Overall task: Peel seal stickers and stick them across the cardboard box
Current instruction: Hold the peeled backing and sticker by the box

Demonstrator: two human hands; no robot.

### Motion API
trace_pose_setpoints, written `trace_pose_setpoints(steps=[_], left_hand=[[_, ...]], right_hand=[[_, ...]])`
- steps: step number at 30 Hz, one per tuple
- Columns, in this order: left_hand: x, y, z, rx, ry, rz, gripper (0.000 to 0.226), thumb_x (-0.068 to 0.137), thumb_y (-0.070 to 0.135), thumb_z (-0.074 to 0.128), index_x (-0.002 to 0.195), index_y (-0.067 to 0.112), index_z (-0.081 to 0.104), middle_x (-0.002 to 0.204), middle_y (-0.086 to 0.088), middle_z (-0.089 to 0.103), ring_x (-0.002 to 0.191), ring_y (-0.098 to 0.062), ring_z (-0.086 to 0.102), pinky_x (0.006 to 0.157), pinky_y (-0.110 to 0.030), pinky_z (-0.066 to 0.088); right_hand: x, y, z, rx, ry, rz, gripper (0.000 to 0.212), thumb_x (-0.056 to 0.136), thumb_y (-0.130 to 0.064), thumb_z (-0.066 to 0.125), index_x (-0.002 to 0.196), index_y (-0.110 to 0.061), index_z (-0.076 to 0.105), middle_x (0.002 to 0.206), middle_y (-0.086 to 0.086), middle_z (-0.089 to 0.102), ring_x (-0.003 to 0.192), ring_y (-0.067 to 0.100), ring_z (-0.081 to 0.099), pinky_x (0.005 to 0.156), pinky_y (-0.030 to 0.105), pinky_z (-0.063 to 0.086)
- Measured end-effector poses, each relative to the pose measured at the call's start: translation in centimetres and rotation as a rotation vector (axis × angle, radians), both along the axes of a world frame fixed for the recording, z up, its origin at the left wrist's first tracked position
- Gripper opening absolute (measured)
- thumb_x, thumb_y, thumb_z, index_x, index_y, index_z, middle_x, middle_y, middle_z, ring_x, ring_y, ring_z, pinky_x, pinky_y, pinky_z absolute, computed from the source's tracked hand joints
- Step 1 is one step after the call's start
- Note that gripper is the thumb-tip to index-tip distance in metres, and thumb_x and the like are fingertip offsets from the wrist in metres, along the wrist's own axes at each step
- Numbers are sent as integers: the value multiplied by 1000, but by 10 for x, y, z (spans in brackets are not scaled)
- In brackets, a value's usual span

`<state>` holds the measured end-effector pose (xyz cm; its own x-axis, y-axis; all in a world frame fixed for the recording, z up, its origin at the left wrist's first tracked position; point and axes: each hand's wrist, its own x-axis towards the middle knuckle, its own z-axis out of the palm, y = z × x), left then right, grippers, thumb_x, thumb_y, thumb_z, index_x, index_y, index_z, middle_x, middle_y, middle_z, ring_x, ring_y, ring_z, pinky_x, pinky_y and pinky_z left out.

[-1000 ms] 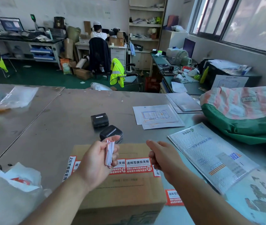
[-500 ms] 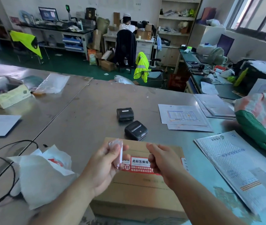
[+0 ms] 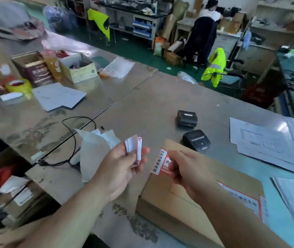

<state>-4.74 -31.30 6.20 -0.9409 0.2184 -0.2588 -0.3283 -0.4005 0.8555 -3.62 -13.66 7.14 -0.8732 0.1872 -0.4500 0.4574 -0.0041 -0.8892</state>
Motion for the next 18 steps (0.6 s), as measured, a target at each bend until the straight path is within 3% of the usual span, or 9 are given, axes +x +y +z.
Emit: trace_pose_setpoints(steps=[3,8,11,18], left_hand=[[12,-66,-2,36,40,200,28,98,-3,44,108,11,66,101,-6,72,67,-10,63,57,-18,49],[50,-189,-17,35,-24,601,23,96,1,47,102,11,66,75,-4,68,68,-15,66,54,-21,54],[76,-254,-45,29,-198,838,17,95,5,55,102,14,67,81,-4,70,72,-13,67,56,-20,57],[120,-332,-134,149,-601,1089,17,94,0,56,110,1,60,85,-8,64,70,-11,57,43,-13,50]], right_hand=[[-14,-60,-2,0,-18,192,23,92,-21,60,71,-14,54,61,5,56,50,18,45,50,29,34],[-22,-175,-5,37,4,543,25,90,-31,62,70,-19,57,65,3,60,58,19,51,59,35,39],[-20,-244,-16,74,-15,692,24,91,-29,61,70,-18,58,64,3,61,53,16,51,53,30,40],[-18,-351,-77,93,-284,846,16,92,-28,61,86,-13,61,67,5,56,48,13,47,43,23,34]])
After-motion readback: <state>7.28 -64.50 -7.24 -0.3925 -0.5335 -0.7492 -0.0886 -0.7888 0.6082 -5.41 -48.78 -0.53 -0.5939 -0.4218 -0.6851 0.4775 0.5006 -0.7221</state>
